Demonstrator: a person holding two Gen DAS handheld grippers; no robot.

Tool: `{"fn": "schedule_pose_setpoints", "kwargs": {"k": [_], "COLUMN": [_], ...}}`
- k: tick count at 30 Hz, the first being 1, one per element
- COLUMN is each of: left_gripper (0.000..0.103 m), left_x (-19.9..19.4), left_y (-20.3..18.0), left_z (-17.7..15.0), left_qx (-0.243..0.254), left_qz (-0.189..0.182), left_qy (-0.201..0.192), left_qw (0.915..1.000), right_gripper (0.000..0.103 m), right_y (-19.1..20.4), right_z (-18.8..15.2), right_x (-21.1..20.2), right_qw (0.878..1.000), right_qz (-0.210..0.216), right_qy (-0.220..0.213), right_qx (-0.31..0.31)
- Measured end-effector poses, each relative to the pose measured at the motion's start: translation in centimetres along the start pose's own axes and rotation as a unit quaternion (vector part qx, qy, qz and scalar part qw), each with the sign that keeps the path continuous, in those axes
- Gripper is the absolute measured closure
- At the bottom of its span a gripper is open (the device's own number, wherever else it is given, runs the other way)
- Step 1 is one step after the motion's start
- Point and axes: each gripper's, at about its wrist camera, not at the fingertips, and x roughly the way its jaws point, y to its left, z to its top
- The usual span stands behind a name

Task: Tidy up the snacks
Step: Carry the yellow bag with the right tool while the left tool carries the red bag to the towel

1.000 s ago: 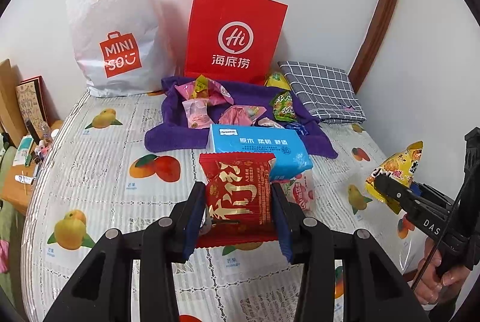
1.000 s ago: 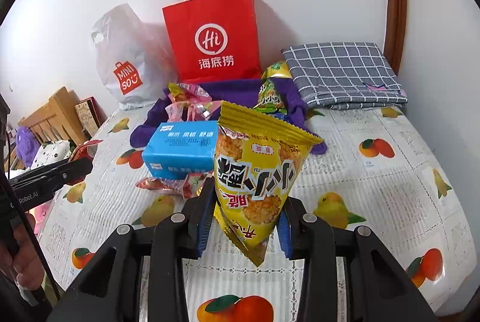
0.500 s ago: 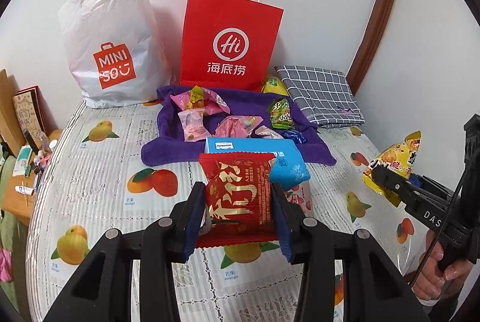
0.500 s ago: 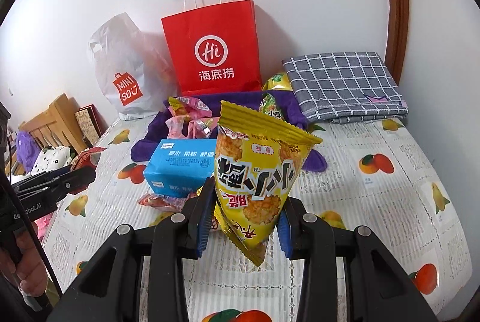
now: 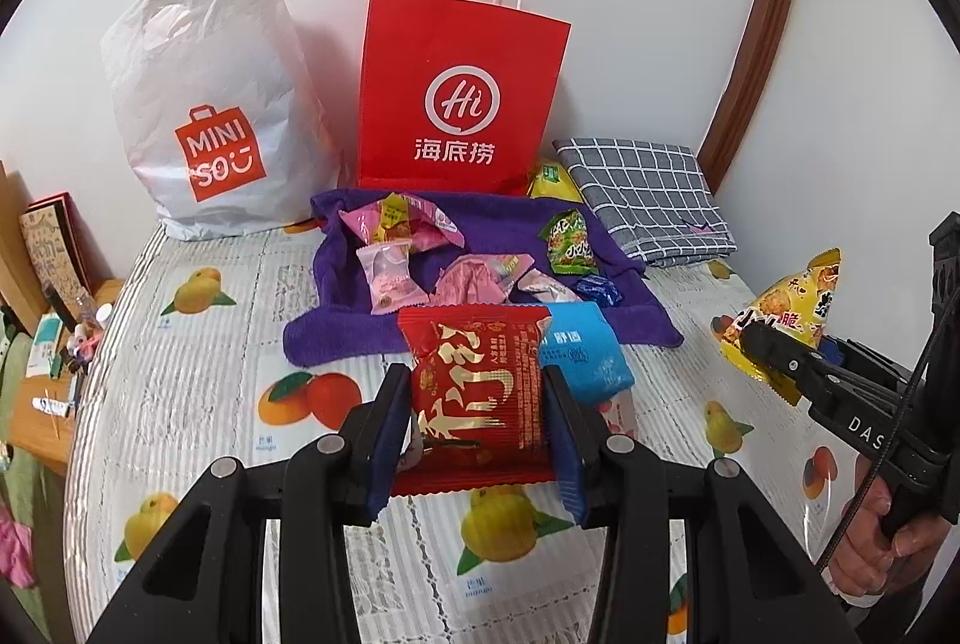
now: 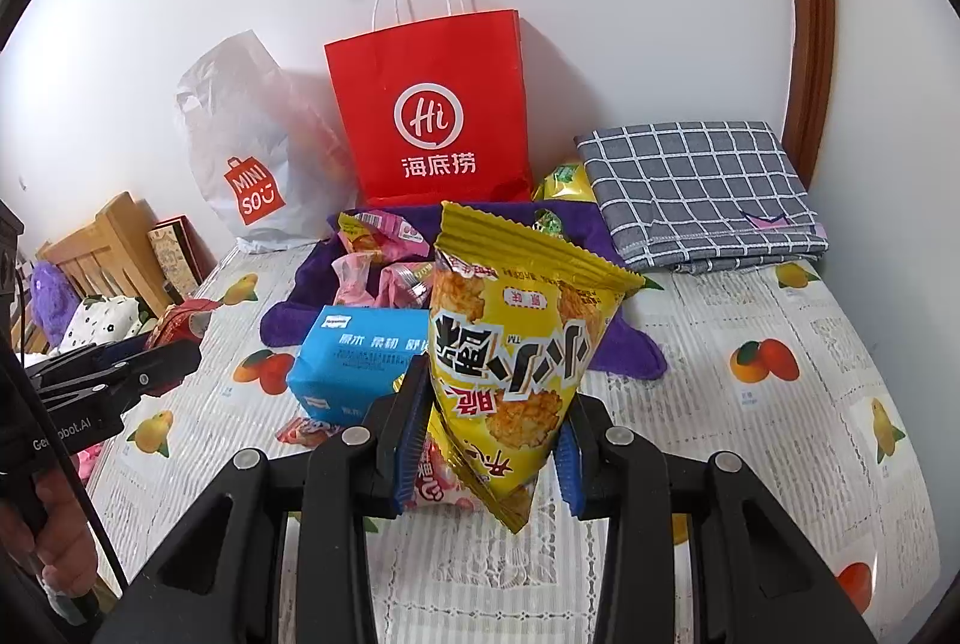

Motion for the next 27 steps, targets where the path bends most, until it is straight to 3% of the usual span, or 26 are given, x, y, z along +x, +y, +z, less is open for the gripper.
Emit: {"fn": "schedule_pose_setpoints", "kwargs": {"k": [27], "left_gripper": [0.062], "left_x": [4.8], "left_y": [1.5], "left_z": [4.8], "left_qx": [0.019], "left_qz": [-0.001], "left_qy": [0.017], "left_qw": [0.9997], "right_gripper": [0.066], "right_y": [-0.3], "right_z": [4.5], "right_x": [6.0], "right_qw": [1.0], "right_qz": [-0.007], "right_qy": [0.004], "right_qx": [-0.007]}}
